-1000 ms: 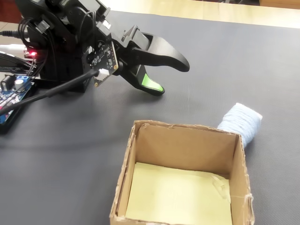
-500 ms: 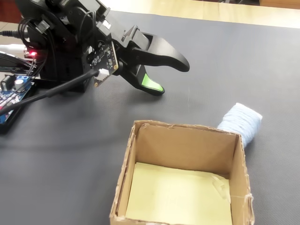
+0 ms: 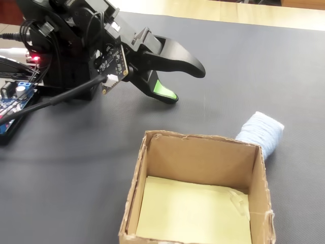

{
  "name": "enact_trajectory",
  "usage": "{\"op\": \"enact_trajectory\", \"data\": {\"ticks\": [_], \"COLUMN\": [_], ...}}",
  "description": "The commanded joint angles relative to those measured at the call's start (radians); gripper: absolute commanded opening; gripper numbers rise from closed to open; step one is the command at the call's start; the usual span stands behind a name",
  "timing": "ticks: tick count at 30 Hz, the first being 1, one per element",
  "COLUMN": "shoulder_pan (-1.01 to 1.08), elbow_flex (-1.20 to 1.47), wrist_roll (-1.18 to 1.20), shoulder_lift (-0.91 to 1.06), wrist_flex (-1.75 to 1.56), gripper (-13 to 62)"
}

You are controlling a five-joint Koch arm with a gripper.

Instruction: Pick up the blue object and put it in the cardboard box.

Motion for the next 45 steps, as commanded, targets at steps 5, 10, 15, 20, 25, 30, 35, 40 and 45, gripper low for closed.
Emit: {"op": "enact_trajectory", "data": {"ticks": [5, 10, 15, 20, 25, 30, 35, 40, 45], "shoulder_pan": [0.012, 0.064, 0.114, 0.138, 0.186, 0.222, 0.241, 0.244, 0.245], "elbow_flex": [-0.014, -0.087, -0.153, -0.193, -0.43, -0.572, -0.583, -0.589, -0.713], "wrist_roll": [-0.078, -0.094, -0.158, -0.178, -0.158, -0.14, -0.138, -0.137, -0.135], "shoulder_lift": [0.087, 0.084, 0.08, 0.072, -0.038, -0.17, -0.201, -0.233, -0.325], "wrist_flex": [-0.064, -0.061, -0.054, -0.031, 0.15, 0.239, 0.259, 0.275, 0.403], "gripper": [34.5, 34.5, 34.5, 34.4, 33.5, 33.2, 33.2, 33.1, 33.0]}}
